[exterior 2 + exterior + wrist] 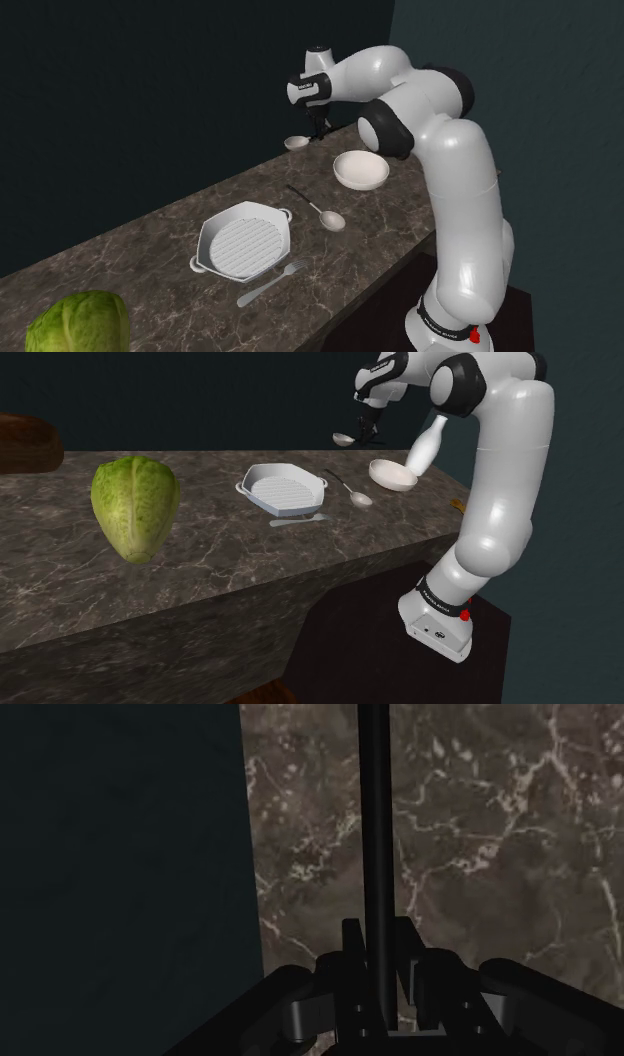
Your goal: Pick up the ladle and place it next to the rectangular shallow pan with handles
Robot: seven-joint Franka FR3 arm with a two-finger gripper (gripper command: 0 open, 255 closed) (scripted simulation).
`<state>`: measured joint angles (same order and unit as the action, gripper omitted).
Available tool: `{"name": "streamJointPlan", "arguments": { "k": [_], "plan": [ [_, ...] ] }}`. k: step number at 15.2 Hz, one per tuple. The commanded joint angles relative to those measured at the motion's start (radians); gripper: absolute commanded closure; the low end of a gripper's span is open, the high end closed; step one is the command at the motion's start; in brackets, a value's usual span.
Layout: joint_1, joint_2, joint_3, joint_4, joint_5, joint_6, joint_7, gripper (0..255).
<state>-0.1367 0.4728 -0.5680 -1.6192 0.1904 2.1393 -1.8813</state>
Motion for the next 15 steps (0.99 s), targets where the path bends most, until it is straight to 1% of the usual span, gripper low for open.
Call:
{"name": "streamJointPlan", "arguments": {
  "k": [1,9,15],
  "plan": [
    [0.005,-0.013,-0.004,0.010,-0.008,-0.022,0.005,255],
    [0.007,-0.040,-0.015,0.073,-0.026,-0.108,0.012,255],
    [0.163,-0.224,-0.026,-0.164,-0.144,-0.039,0.166,255]
  ]
}}
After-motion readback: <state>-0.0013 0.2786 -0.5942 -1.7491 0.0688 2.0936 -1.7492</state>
